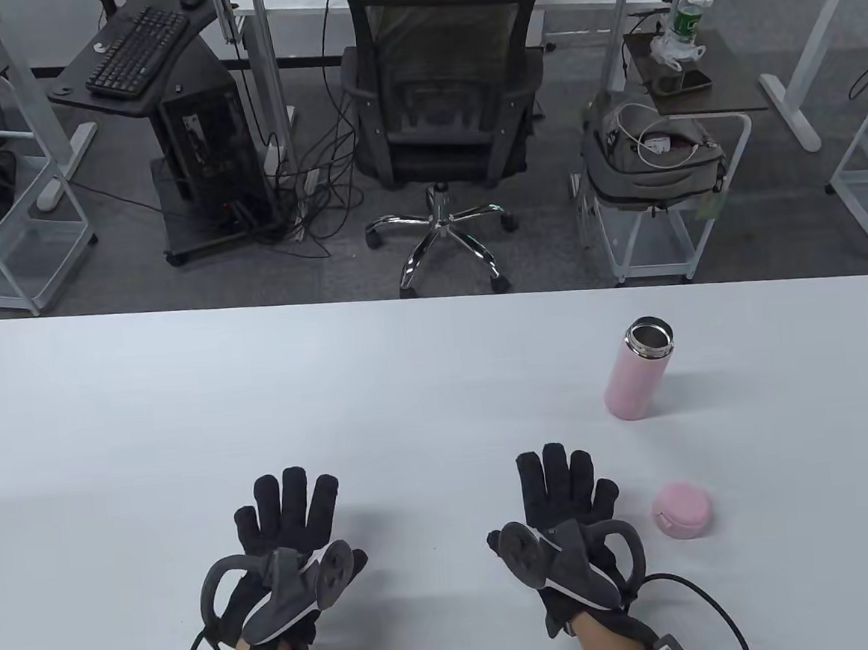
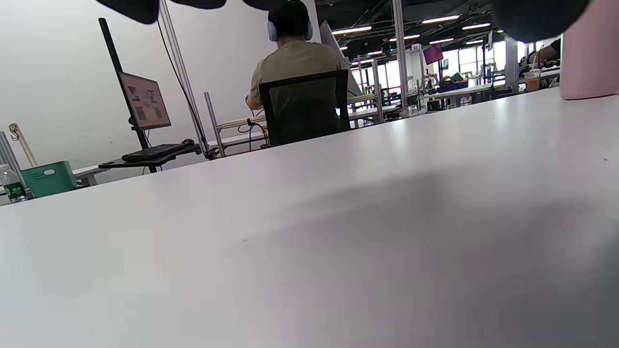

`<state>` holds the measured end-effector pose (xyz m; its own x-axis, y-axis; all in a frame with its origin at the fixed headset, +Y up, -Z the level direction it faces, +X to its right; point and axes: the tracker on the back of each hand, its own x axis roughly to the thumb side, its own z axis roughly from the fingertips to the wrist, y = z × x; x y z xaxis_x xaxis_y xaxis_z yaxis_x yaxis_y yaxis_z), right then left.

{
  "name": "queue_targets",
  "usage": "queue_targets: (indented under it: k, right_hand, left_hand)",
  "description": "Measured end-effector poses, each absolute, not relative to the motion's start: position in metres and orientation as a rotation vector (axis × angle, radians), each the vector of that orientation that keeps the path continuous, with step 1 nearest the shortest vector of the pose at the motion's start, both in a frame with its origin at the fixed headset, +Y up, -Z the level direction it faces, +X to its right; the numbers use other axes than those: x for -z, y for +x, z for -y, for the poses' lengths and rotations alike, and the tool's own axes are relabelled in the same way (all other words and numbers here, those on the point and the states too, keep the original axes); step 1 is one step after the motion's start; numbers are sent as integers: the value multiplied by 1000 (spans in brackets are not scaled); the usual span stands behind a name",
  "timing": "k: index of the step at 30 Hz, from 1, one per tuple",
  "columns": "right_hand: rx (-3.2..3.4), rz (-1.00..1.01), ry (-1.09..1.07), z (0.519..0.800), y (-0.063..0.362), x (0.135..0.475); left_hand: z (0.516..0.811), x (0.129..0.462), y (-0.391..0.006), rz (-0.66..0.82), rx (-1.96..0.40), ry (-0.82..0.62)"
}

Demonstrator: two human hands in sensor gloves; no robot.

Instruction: Close thermos by twisting cap

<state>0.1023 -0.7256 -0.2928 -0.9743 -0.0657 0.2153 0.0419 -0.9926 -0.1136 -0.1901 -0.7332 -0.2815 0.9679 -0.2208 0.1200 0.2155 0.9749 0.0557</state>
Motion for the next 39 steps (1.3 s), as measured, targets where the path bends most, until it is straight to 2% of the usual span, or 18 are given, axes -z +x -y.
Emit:
queue_targets:
  k: [3,5,8,13,16,20,22,27,35,39]
  right_hand:
    - [3096,-190,-340,722,105,295]
    - [3148,-254,-270,709,118,307]
    - [3209,-373,-35,677,158,350]
    - [3260,-423,438,649,223,418]
    - [3307,-367,640,653,247,443]
    - [3396,-250,868,675,267,461]
    - [3451,-339,968,684,272,464]
    - [3493,-489,1006,701,272,470]
    - [3515,-585,1043,701,273,469]
    - [3565,-656,859,688,265,458]
  left_hand:
    - [734,282,-189,127,241,43]
    - [731,281,-189,124,245,52]
    - [728,280,-190,124,221,65]
    - [726,279,-190,122,242,86]
    - [726,280,-191,115,237,84]
    - [730,282,-195,100,226,63]
    - [731,283,-196,95,226,51]
    - [729,283,-197,86,230,56]
    - [729,282,-197,89,187,63]
    - [726,281,-198,86,142,76]
